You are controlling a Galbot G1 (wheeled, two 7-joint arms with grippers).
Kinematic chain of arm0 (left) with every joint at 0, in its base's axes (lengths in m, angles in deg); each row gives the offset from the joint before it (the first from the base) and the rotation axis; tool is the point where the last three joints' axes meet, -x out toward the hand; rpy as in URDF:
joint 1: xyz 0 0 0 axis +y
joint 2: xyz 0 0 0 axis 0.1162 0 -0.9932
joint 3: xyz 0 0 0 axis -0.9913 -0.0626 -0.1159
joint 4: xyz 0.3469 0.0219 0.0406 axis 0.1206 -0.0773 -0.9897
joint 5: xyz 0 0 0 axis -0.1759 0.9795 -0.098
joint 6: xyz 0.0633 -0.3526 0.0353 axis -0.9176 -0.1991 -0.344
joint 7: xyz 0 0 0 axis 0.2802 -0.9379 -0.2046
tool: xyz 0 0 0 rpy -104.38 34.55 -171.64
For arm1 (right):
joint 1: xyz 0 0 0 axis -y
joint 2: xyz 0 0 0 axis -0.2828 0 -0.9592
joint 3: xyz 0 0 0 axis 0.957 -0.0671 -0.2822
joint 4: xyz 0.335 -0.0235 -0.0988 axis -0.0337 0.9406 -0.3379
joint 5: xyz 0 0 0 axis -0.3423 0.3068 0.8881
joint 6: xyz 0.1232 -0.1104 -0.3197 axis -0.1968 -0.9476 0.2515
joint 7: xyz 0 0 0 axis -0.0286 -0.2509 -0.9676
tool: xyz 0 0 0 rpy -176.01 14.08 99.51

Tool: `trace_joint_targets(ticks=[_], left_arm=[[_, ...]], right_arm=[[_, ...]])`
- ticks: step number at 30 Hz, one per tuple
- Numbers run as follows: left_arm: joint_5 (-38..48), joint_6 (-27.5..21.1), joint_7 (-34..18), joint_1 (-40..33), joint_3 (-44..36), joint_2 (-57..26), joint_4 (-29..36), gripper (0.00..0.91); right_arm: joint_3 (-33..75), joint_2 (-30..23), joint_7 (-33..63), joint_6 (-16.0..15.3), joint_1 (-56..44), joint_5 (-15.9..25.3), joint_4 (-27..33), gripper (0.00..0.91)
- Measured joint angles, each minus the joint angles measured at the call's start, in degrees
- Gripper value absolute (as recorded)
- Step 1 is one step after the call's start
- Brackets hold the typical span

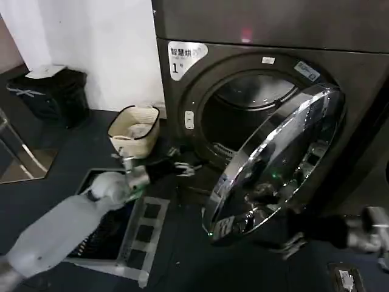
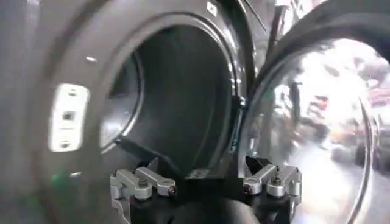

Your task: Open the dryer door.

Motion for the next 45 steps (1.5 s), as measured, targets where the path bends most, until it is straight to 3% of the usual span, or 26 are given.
trace_joint_targets(ticks=[5, 9, 13, 23, 27, 35, 45], left_arm=[[-0.6, -0.1, 1.7, -2.6, -3.7, 3.2, -1.3, 0.907], [-0.6, -0.3, 2.6, -4.1, -6.0, 5.1, -1.7, 0.907], [-1.6, -0.2, 1.1, -4.5, -7.6, 6.4, -1.3, 0.907], [-4.8, -0.6, -0.2, -3.2, -10.2, 9.1, 2.8, 0.907], [-4.9, -0.5, -1.9, -3.1, -11.1, 10.2, 4.3, 0.907], [-7.0, -0.5, -4.2, -4.5, -14.1, 13.8, 4.6, 0.907], [-12.5, 0.7, -6.0, -6.2, -18.0, 21.2, 0.9, 0.907]], right_arm=[[11.5, -2.4, 1.9, 0.7, -4.1, 0.2, 1.6, 0.907], [20.0, -4.6, 5.8, -1.4, -7.6, -1.4, 2.3, 0.907], [26.8, -6.8, 9.6, -1.5, -10.9, -1.5, 3.4, 0.907], [41.3, -10.1, 27.1, 0.1, -14.7, -4.2, 5.5, 0.907], [46.4, -10.5, 33.8, -2.8, -16.0, -5.2, 5.5, 0.907], [54.7, -10.6, 49.3, -6.8, -18.7, 2.8, 7.7, 0.907], [60.5, -11.6, 59.7, -5.0, -19.3, 8.8, 11.6, 0.907]])
